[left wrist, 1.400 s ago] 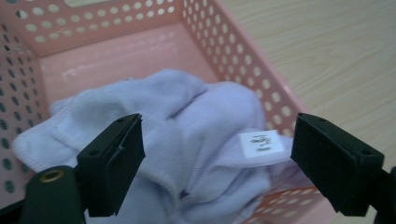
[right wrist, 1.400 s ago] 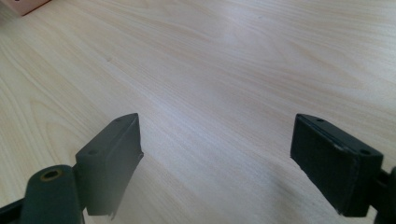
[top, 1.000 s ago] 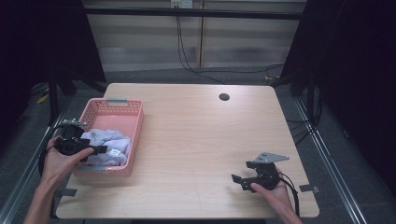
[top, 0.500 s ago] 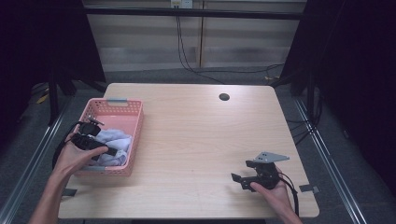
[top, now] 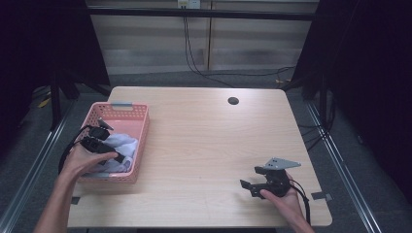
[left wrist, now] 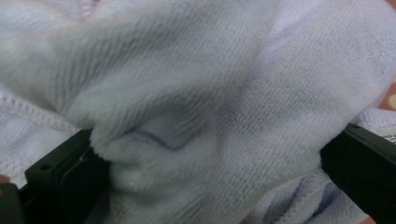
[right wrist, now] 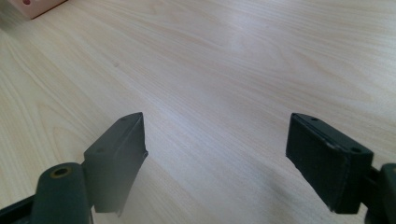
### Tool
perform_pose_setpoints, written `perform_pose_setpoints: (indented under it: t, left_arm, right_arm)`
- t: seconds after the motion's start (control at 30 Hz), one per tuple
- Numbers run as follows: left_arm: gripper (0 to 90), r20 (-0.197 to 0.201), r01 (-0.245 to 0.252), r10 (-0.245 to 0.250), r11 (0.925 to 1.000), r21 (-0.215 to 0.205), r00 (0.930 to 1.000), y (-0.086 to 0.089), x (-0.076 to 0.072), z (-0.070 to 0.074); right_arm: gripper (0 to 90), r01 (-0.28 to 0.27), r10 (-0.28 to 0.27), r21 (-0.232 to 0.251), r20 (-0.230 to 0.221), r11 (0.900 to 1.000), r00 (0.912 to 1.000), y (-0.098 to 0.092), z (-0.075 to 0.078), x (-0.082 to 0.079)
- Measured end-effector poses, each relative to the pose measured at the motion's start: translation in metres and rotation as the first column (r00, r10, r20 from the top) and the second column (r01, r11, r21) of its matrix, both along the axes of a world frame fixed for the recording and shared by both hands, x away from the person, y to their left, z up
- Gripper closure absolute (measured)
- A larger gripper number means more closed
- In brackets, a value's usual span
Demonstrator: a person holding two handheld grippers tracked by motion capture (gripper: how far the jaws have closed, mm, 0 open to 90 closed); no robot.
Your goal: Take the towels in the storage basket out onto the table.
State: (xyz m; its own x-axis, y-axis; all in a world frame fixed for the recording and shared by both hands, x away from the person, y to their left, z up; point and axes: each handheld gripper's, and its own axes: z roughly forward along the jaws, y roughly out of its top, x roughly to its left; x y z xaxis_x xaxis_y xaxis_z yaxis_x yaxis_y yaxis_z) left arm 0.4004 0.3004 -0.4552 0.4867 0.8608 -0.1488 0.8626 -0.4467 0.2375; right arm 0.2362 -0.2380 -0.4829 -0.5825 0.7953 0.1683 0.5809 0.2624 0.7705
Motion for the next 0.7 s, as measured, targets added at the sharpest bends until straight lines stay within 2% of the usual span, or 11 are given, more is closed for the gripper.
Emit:
perform_pose_setpoints:
  t: [0.1,0.13,0.27,0.33,0.4,0.43,0.6,0.67,0.7]
  left_arm:
    - [0.0,-0.014,0.001,-0.001,1.0000,-0.005,0.9999,0.0005,0.0008,-0.0032]
    - [2.0,-0.009,-0.024,0.024,0.9997,-0.007,0.9997,0.0008,0.0012,-0.0033]
    - [18.4,-0.008,-0.017,0.017,0.9996,-0.023,0.9998,0.0031,0.0017,-0.0014]
    - [21.8,-0.016,-0.022,0.022,0.9996,-0.015,0.9996,0.0027,0.0021,0.0002]
    - [32.2,-0.021,-0.017,0.017,0.9998,-0.008,0.9996,-0.0016,0.0024,0.0024]
    - [36.7,-0.012,-0.016,0.016,0.9998,0.013,0.9998,-0.0053,0.0022,0.0033]
    - [46.9,0.002,-0.020,0.020,0.9998,0.007,0.9998,-0.0062,0.0014,0.0048]
    - [49.0,0.018,-0.008,0.008,0.9999,0.014,0.9998,-0.0057,0.0003,0.0061]
    - [49.5,0.033,-0.024,0.023,0.9997,0.009,0.9992,-0.0058,-0.0012,0.0055]
  right_arm:
    - [19.5,-0.005,0.005,0.000,-0.002,1.000,1.0000,-0.0003,0.0001,-0.0005]
    - [19.5,-0.007,0.007,0.004,-0.002,1.000,1.0000,-0.0005,0.0000,-0.0002]
    - [19.5,-0.012,0.012,0.008,-0.005,1.000,0.9999,0.0003,-0.0001,0.0000]
    - [19.5,-0.015,0.015,0.006,-0.003,1.000,0.9999,0.0004,0.0000,-0.0002]
    - [19.5,-0.014,0.014,0.007,-0.004,1.000,0.9999,0.0001,0.0003,-0.0003]
    - [19.5,-0.012,0.012,0.006,-0.003,1.000,0.9999,-0.0002,0.0003,0.0004]
    - [19.5,-0.009,0.009,0.004,-0.004,1.000,1.0000,-0.0004,0.0002,0.0015]
    - [19.5,-0.014,0.014,0.003,0.002,1.000,0.9999,0.0003,0.0005,0.0009]
    - [19.5,-0.015,0.015,0.001,0.004,1.000,0.9999,0.0005,0.0005,0.0009]
